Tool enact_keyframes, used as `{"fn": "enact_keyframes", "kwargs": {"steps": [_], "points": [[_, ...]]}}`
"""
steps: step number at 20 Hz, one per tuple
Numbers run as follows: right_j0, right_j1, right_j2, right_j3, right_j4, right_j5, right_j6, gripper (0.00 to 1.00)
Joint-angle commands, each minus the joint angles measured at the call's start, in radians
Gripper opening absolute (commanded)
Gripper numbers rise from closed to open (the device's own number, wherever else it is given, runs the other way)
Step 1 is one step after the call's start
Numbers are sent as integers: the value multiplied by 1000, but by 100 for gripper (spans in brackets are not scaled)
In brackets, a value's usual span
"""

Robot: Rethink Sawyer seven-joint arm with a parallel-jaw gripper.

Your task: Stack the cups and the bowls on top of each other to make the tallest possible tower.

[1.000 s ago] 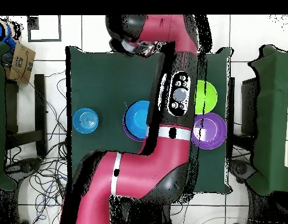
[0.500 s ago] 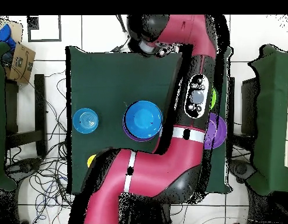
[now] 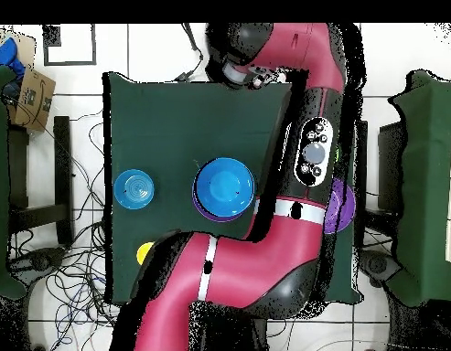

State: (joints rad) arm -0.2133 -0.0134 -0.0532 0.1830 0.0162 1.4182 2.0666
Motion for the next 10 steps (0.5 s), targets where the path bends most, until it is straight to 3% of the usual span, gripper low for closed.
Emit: {"fn": "enact_keyframes", "kwargs": {"steps": [1,10], "points": [[18,40,62,-1,-7,63,-184,100],[32,55,43,-22,10,66,-119,100]]}}
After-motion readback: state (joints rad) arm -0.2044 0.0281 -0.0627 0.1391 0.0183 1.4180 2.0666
